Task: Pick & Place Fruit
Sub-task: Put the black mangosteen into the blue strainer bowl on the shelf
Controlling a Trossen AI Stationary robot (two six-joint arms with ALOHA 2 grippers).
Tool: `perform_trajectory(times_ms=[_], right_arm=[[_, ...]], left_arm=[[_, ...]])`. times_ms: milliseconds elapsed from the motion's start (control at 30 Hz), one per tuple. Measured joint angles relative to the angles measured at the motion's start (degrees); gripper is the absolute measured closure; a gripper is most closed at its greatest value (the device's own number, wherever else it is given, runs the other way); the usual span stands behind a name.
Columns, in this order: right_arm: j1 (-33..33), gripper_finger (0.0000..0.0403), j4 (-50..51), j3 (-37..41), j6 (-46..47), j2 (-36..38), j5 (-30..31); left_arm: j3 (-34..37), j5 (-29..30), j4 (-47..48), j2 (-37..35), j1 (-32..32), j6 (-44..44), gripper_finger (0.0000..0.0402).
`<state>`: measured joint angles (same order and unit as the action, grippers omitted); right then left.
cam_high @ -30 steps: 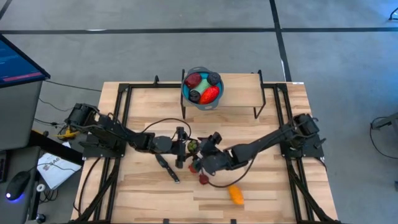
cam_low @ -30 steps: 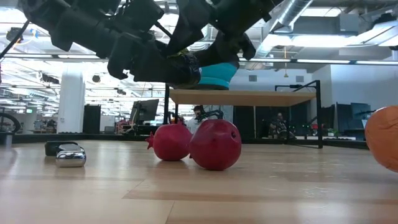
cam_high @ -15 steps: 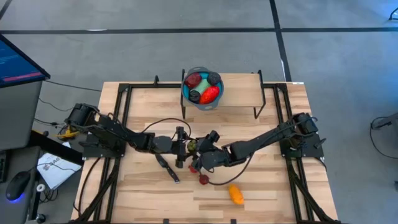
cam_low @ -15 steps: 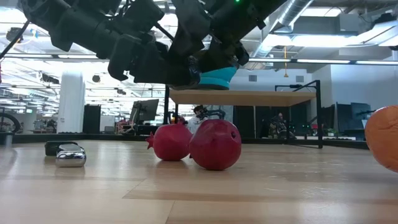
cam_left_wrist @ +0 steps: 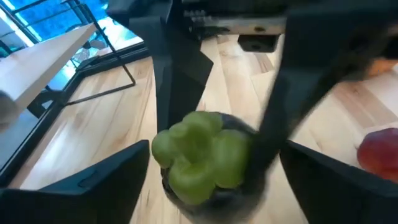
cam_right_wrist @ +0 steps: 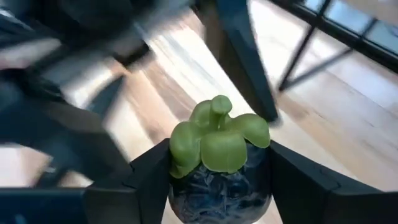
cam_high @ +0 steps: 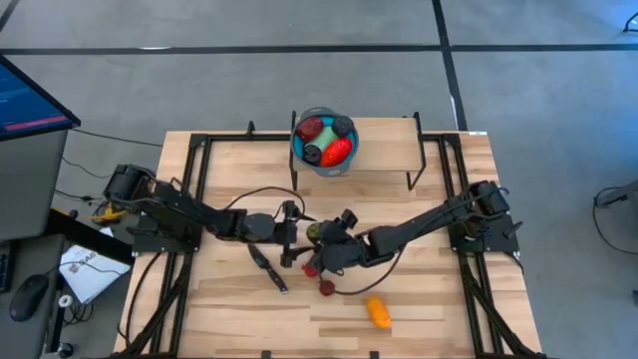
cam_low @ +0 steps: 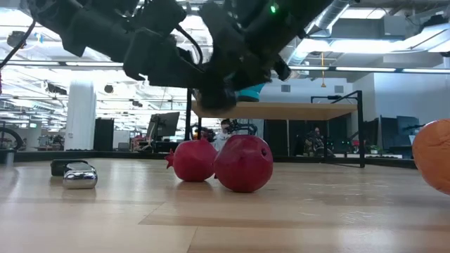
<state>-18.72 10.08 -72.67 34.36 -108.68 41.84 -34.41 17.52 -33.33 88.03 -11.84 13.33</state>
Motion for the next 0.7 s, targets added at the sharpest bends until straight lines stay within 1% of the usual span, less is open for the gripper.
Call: perform_trajectory(times_ms=[133,233,433,600,700], right_arm=[[0.04,0.0185,5.64,0.12,6.19,-0.13,1.71],[-0.13,0.0183,9.76,0.10,10.77,-0.13,2.82],[-1.64,0.0187,18.58,0.07,18.93,0.16,5.16],[-3.89,0.0185,26.00,0.07,24.79,1.83,6.28],[-5.21,0.0185,27.94,0.04,25.72,3.70,7.34]], left_arm=[[-0.02,-0.11,2.37,-1.98,-0.15,-0.07,0.0015],[-0.04,-0.07,4.71,-4.49,-0.42,-0.07,0.0004],[0.02,0.09,12.26,-9.72,-0.42,-0.46,0.0010],[0.00,0.10,14.71,-12.38,-0.42,-3.23,0.0017],[0.84,0.13,15.52,-13.88,-0.42,-4.03,0.0018]])
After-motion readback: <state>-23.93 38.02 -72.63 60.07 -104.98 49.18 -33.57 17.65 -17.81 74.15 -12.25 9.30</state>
